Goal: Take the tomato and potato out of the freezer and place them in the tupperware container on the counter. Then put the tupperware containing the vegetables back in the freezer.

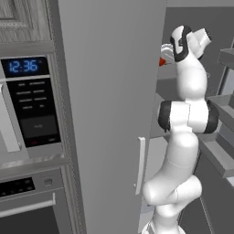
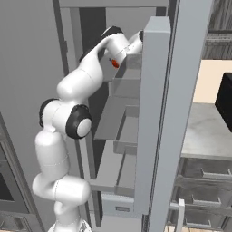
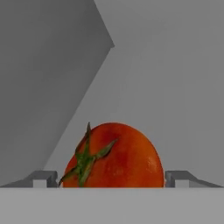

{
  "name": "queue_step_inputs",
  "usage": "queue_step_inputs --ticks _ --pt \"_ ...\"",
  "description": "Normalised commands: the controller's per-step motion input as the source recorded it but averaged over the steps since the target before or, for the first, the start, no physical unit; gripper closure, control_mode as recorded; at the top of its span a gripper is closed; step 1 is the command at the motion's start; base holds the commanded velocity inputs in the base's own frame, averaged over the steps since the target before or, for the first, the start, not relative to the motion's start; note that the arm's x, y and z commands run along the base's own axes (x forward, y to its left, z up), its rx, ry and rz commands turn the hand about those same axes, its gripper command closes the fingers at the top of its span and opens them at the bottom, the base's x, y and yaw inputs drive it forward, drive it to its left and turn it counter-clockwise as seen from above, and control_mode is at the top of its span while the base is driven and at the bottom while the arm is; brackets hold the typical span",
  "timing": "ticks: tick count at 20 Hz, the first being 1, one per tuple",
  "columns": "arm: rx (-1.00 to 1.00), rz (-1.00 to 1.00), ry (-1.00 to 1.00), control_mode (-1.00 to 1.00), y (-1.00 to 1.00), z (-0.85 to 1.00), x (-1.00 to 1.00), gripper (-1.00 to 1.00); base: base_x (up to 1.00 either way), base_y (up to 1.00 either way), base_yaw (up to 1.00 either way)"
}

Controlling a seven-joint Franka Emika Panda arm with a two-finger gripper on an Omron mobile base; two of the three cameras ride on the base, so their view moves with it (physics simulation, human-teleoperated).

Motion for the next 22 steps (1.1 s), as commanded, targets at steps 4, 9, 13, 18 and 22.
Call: queue_step_inputs --ticks 4,9,13,18,22 --pt "0.0 0.04 0.03 -1.0 0.14 -0.16 0.04 1.0 0.0 0.0 0.0" --pt "-0.01 0.0 0.01 -1.0 0.03 -0.02 0.0 1.0 0.0 0.0 0.0" --pt "-0.02 0.01 -0.08 -1.0 0.09 0.0 -0.44 1.0 0.0 0.0 0.0" --pt "-0.14 0.0 -0.18 -1.0 0.22 -0.21 -0.93 1.0 0.0 0.0 0.0" --pt "-0.18 0.0 -0.11 -1.0 0.54 -0.07 -0.39 1.0 0.0 0.0 0.0"
